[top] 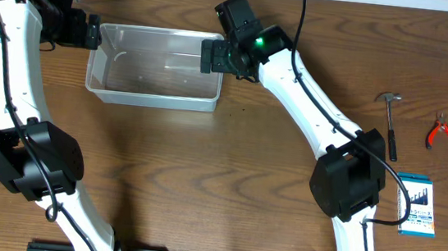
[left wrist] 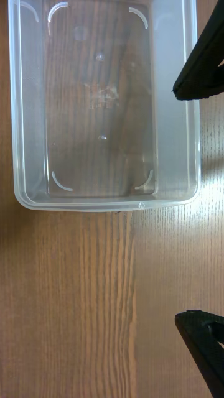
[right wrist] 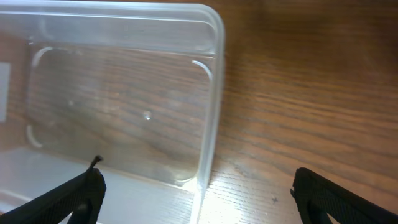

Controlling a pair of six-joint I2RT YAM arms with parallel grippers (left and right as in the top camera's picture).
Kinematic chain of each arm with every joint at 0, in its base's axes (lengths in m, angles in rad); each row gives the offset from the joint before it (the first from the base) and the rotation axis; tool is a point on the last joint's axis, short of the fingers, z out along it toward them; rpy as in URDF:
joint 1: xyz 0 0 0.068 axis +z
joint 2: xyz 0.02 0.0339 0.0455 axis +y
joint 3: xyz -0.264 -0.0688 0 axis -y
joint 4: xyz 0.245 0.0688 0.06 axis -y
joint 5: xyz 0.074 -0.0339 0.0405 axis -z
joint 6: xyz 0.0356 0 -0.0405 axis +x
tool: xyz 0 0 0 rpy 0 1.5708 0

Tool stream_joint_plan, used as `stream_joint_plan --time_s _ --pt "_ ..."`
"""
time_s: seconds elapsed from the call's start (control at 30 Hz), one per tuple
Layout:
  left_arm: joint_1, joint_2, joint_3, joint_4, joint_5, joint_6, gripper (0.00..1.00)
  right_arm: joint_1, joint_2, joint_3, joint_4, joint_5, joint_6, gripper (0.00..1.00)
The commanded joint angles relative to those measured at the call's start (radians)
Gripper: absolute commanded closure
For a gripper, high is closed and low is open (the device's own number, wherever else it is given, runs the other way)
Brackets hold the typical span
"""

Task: Pack container
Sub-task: 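Lower the right gripper onto the container's right rim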

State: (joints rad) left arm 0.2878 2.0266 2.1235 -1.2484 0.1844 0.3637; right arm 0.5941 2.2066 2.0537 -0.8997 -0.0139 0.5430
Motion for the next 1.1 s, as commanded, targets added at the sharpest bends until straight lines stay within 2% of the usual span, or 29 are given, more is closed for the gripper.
stream_joint_plan --time_s 0.0,0.23,0.53,0.83,1.07 --pt "0.003 0.010 0.018 0.001 0.013 -0.026 0.02 -0.002 0.003 0.020 -0.005 0.059 0.071 0.06" --pt "0.003 0.010 0.016 0.000 0.013 -0.048 0.02 -0.006 0.069 0.031 -0.005 0.053 0.069 0.07" --pt "0.003 0.010 0.014 0.000 0.013 -0.048 0.02 -0.031 0.163 0.148 -0.103 0.032 0.043 0.07" --pt "0.003 0.010 0.014 0.000 0.013 -0.048 0.02 -0.029 0.203 0.151 -0.134 0.006 0.028 0.08" --pt "0.003 0.011 0.014 0.000 0.013 -0.047 0.02 -0.029 0.220 0.151 -0.136 -0.010 0.024 0.25"
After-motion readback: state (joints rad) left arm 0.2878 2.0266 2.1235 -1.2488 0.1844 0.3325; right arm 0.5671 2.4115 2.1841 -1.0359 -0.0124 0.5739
